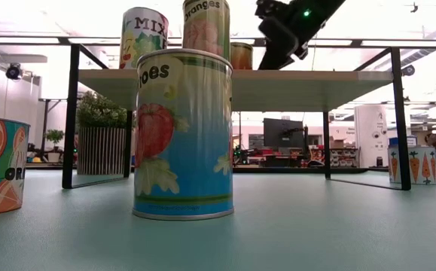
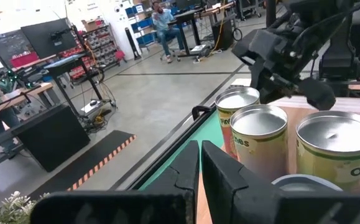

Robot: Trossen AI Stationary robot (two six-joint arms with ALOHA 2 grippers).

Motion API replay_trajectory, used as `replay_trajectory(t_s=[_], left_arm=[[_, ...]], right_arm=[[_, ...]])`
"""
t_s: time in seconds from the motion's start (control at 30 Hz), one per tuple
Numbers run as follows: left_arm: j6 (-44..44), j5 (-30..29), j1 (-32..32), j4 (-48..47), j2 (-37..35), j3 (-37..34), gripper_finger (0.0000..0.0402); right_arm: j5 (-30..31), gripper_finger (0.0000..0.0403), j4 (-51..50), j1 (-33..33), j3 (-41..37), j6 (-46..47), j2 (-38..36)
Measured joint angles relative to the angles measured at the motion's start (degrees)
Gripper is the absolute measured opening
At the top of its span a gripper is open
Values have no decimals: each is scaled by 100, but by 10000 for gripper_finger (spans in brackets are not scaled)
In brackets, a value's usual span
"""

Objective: Pick and place cans onto a shelf
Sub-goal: Put the canned of pineapples on the shelf

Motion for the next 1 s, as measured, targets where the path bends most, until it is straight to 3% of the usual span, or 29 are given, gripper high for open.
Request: replay_trajectory(t_s=[0.27, 1.0], left_arm=[[11, 4, 0, 4, 0, 0, 0], [11, 2, 0, 9, 0, 0, 0]], right_arm=[[-40, 9, 552, -12, -2, -250, 309], [-384, 9, 993, -68, -2, -506, 181]])
